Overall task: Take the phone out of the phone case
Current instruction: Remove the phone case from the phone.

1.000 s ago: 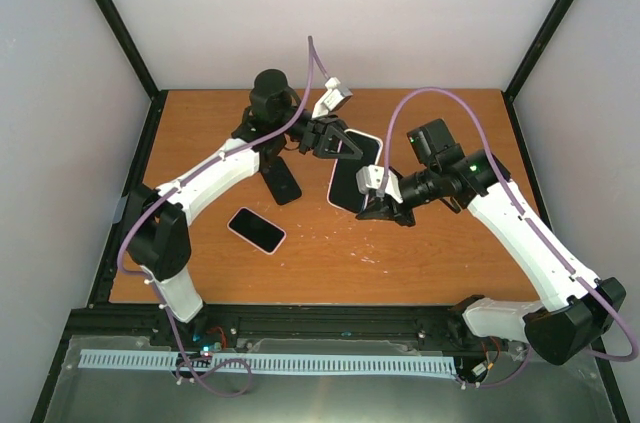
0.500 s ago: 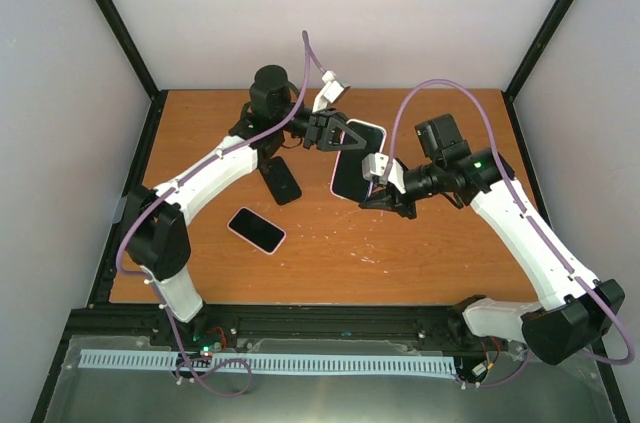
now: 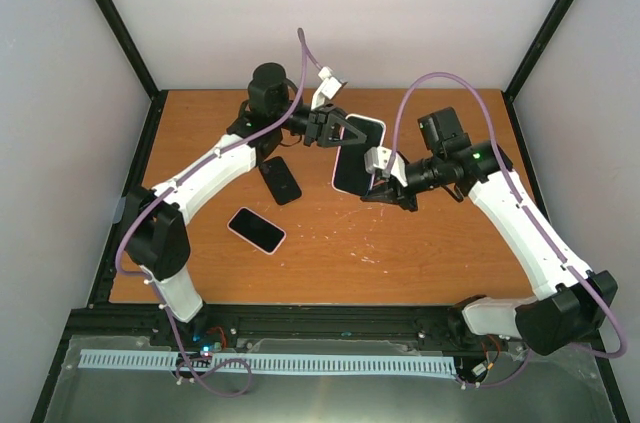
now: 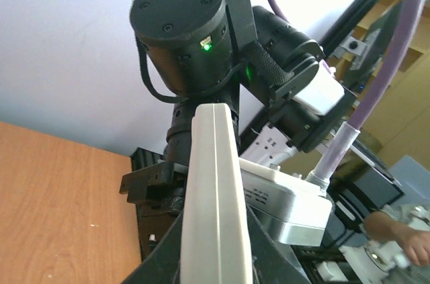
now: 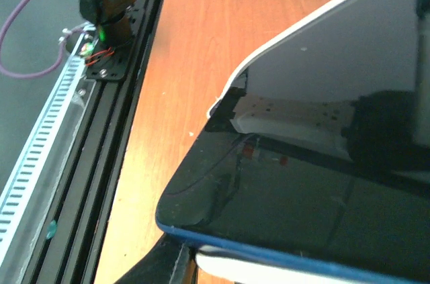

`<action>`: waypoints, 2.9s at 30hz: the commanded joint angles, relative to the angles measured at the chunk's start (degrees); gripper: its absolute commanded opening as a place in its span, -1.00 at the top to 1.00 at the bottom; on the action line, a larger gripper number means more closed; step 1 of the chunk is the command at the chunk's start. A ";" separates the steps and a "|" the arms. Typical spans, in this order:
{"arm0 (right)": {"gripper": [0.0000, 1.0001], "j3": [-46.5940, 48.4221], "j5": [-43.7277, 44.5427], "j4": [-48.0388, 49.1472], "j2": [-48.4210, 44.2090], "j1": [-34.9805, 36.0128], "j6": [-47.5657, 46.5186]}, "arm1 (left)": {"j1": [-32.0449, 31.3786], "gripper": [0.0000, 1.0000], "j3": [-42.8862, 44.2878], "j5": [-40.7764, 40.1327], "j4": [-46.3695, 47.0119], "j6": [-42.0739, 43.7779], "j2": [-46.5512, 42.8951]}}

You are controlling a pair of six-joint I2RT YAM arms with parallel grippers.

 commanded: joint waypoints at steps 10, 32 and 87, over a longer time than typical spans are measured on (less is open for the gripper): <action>0.52 0.77 -3.03 41.46 0.81 -8.41 24.07 | -5.54 0.99 0.21 16.06 -15.28 8.80 3.25; 0.36 -1.52 -4.27 52.60 2.58 -8.87 45.25 | -6.69 0.99 0.10 13.93 -16.78 10.50 5.27; 0.94 -30.27 0.30 36.43 7.74 -20.76 59.23 | 1.18 -0.14 -20.69 -50.68 -9.74 5.97 2.99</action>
